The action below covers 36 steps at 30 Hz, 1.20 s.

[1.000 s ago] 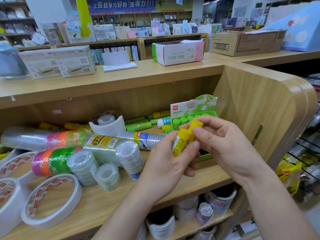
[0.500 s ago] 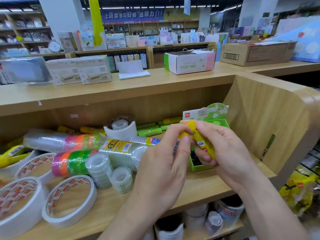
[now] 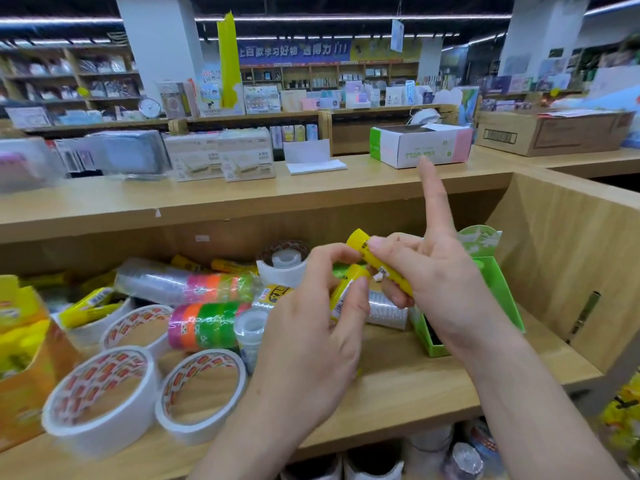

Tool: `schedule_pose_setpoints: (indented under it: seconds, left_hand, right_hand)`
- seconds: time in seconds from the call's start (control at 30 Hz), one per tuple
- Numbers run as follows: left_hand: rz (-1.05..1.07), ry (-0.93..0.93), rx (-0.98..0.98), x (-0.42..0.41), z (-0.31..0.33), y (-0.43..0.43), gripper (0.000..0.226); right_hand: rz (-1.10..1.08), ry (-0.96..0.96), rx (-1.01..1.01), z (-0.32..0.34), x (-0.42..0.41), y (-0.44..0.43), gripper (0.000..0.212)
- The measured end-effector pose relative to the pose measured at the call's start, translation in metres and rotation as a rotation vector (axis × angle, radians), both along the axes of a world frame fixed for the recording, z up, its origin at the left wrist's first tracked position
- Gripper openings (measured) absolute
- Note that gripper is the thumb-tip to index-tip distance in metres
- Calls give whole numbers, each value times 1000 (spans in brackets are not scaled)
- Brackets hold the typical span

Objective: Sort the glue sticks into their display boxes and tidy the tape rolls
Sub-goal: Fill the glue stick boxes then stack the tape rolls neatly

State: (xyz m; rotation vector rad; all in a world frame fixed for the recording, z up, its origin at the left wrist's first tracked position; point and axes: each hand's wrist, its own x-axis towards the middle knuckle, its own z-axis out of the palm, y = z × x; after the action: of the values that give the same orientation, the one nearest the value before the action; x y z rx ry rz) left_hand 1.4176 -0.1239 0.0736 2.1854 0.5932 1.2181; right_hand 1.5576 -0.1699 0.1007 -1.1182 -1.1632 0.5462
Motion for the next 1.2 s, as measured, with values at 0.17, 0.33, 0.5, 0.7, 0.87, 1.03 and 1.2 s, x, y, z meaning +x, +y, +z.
schedule_pose_setpoints:
  seconds: [0.17, 0.33, 0.5, 0.7, 0.87, 1.03, 1.2]
  left_hand:
    - [54, -7, 16, -38, 3, 15, 16]
    - [107, -29, -29, -83, 3, 28, 26]
    - [254, -73, -61, -147, 4, 46, 23]
    - [417, 16, -54, -231, 12, 71, 15]
    - [564, -12, -87, -287, 10, 92, 27]
    - [636, 100, -2, -309, 5, 101, 19]
    - [619, 248, 23, -327, 1, 101, 33]
  right_hand:
    - [-43, 5, -10, -5, -28, 16, 35]
    - [-116, -64, 17, -13, -69, 33, 9]
    - [-66, -87, 9, -15, -111, 49, 8]
    - [-4, -89, 40, -20, -165, 75, 16]
    - [62, -205, 0, -27, -208, 93, 12]
    - [19, -341, 52, -28, -244, 116, 18]
    - [-10, -571, -9, -34, -266, 134, 20]
